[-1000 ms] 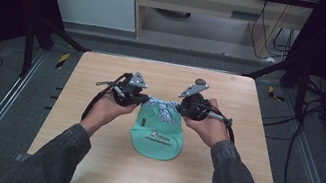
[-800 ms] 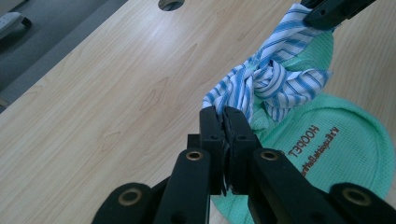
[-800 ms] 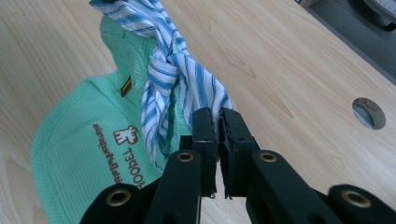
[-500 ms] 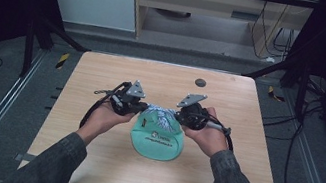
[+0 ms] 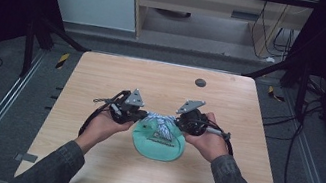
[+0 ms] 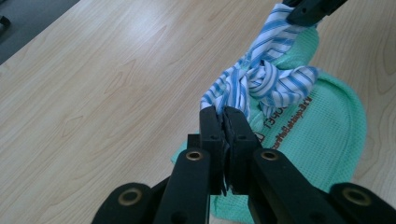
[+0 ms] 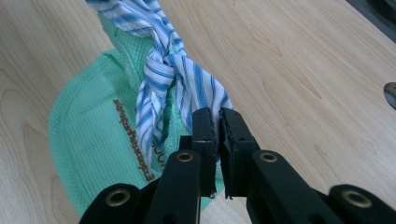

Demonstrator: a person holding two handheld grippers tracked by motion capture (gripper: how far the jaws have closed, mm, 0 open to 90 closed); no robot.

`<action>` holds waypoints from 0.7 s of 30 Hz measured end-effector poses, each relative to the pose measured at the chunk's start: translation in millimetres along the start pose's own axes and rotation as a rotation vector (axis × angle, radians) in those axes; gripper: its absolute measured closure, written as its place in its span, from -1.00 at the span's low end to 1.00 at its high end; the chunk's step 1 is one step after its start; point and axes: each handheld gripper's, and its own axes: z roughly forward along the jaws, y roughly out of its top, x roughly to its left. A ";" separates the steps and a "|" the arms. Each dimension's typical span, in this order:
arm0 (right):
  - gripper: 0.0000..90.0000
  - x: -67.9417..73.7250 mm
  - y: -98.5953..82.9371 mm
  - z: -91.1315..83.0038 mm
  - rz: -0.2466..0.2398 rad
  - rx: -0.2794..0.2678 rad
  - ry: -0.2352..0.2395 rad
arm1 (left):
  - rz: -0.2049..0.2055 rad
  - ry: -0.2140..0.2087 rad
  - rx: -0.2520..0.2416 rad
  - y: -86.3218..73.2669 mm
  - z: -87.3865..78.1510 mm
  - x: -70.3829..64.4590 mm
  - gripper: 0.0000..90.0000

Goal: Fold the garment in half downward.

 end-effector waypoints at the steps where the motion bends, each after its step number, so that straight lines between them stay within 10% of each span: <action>1: 0.89 0.2 0.1 -0.4 -0.001 0.000 0.001 | 0.000 -0.001 0.002 -0.7 -0.2 -1.8 0.95; 21: 0.89 24.9 -32.5 5.0 -0.017 0.015 0.044 | -0.011 -0.055 0.010 -30.7 10.1 -26.1 0.94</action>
